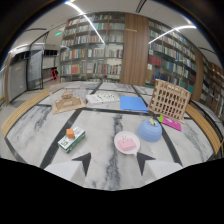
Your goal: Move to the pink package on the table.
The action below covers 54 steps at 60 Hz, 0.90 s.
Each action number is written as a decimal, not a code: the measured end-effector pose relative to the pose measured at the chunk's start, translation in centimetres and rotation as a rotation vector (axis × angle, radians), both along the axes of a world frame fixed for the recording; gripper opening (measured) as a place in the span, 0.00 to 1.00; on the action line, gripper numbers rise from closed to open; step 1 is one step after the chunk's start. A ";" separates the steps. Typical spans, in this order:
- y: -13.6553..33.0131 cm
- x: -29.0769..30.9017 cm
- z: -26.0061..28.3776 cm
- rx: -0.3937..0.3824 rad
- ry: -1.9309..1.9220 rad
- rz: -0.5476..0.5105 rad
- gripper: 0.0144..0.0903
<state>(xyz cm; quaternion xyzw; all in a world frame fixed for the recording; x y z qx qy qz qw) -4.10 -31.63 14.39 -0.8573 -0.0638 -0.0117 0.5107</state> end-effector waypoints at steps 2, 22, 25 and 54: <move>-0.4 -0.2 0.8 -0.006 0.001 -0.002 0.94; -2.9 10.0 -0.6 -0.023 -0.020 -0.055 0.95; -2.7 12.3 -0.8 -0.025 -0.024 -0.073 0.95; 6.9 33.5 -2.5 -0.040 -0.083 -0.235 0.95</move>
